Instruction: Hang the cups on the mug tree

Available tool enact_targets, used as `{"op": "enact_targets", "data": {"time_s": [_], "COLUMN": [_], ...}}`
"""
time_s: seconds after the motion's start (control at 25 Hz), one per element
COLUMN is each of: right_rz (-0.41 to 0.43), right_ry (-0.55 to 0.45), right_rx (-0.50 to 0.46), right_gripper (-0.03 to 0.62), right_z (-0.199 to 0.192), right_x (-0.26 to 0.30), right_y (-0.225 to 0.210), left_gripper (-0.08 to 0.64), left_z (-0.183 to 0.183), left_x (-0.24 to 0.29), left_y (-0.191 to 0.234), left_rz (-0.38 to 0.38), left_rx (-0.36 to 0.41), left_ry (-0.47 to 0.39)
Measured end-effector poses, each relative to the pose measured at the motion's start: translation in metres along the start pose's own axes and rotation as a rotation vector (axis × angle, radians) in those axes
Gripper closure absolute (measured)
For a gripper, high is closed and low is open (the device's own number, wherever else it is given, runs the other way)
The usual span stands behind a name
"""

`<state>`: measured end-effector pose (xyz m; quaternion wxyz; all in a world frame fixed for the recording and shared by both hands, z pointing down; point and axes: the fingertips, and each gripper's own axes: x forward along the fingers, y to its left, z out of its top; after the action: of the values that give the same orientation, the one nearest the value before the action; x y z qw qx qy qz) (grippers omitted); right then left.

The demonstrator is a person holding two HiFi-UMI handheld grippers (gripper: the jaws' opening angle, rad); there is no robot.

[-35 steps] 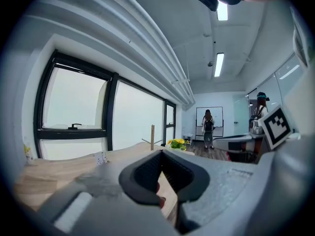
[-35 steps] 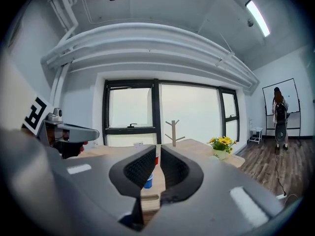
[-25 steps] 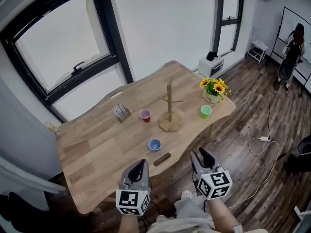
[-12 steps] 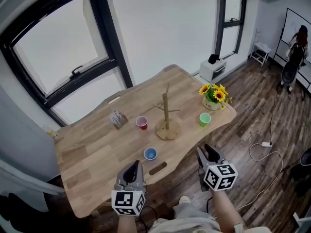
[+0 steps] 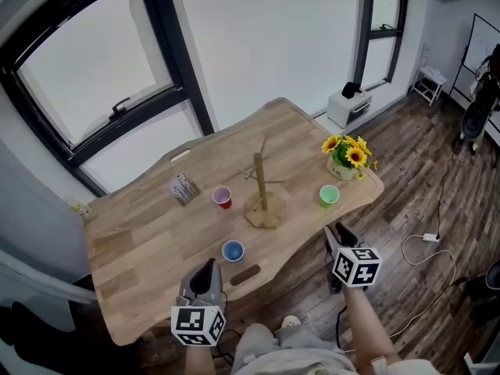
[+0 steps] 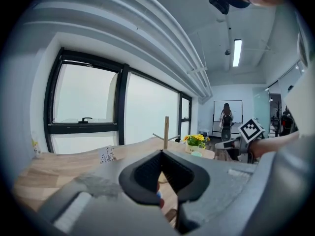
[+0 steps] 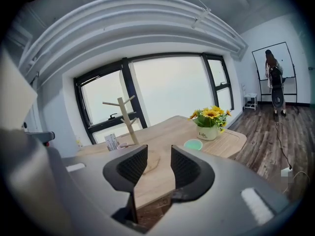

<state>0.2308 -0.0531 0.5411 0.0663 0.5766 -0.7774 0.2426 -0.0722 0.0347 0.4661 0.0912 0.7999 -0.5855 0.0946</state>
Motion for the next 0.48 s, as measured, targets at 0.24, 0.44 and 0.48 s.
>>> {"op": "enact_targets", "data": {"time_s": [0.24, 0.44, 0.48], "right_rz": [-0.025, -0.062, -0.070], "right_ry": [0.024, 0.041, 0.044], "right_rx": [0.084, 0.181, 0.206], "right_gripper": [0.454, 0.454, 0.454], "right_z": [0.001, -0.002, -0.003], "right_x": [0.030, 0.053, 0.057], "right_y": [-0.027, -0.044, -0.047], "left_gripper": [0.560, 0.558, 0.560], "left_z": [-0.007, -0.009, -0.009], "left_x": [0.017, 0.038, 0.043], "left_y": [0.003, 0.010, 0.012], "left_rz": [-0.009, -0.044, -0.054], "left_rx": [0.005, 0.008, 0.010], "left_ry": [0.040, 0.068, 0.075]}}
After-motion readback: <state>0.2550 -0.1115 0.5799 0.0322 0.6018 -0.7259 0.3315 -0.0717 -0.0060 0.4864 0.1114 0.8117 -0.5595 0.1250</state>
